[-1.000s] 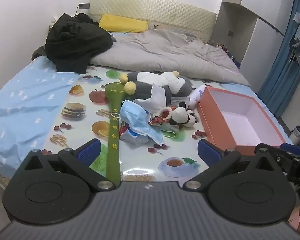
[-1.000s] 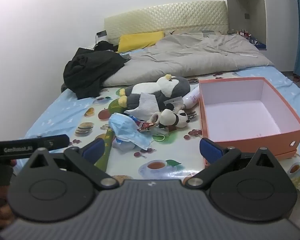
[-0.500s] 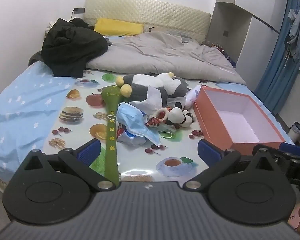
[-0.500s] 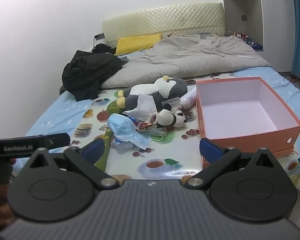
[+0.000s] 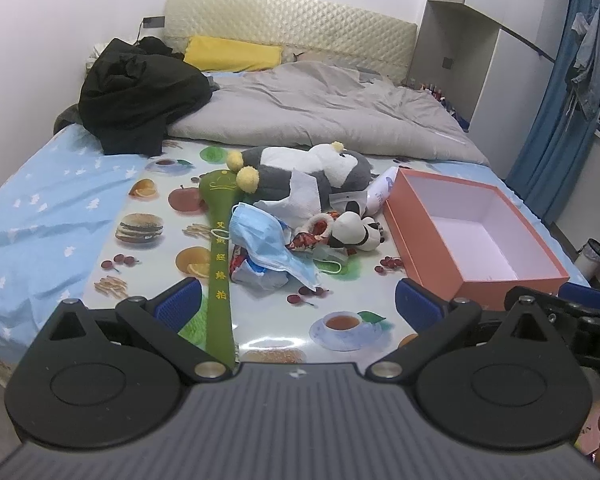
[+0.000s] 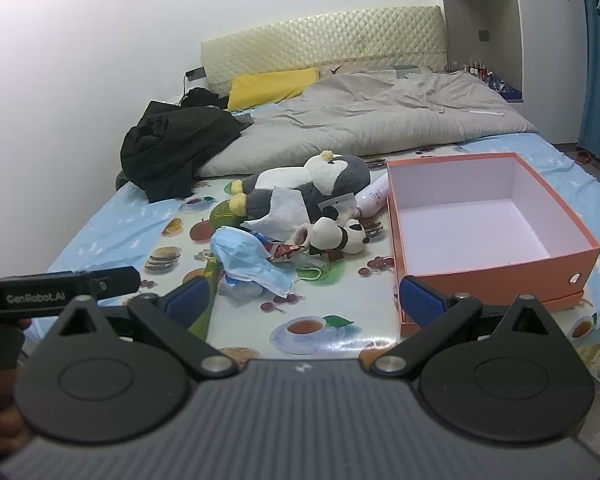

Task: Organize soft objects

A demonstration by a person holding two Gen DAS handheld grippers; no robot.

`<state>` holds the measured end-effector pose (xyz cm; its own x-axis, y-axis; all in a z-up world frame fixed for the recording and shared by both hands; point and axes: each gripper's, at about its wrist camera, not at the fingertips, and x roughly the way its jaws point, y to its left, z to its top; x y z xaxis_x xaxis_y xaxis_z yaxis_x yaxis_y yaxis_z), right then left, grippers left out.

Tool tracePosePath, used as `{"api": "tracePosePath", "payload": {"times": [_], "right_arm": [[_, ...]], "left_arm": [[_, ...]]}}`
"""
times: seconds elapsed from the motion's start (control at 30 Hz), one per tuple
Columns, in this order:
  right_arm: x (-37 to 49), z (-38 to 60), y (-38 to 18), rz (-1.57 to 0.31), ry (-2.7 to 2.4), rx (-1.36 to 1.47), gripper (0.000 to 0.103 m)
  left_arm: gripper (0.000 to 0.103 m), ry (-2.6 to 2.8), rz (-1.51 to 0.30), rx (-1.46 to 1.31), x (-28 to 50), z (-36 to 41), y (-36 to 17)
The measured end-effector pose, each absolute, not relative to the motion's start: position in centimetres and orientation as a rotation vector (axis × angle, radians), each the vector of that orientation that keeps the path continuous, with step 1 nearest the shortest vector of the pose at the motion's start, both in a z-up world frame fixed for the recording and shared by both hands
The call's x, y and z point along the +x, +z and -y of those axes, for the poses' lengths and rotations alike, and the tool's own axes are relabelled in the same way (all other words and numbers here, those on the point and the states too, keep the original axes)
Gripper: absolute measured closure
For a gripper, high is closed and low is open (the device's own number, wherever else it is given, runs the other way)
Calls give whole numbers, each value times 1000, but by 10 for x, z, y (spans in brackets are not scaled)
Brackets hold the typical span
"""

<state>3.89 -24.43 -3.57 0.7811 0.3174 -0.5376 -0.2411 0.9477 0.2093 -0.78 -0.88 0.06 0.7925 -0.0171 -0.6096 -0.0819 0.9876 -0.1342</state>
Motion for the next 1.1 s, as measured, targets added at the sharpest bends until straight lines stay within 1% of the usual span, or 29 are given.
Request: {"api": "tracePosePath", "payload": {"times": [1.1], "right_arm": [[32, 250, -51, -576, 269, 183, 0]], "left_arm": [[0, 10, -665, -125, -5, 16, -13]]}}
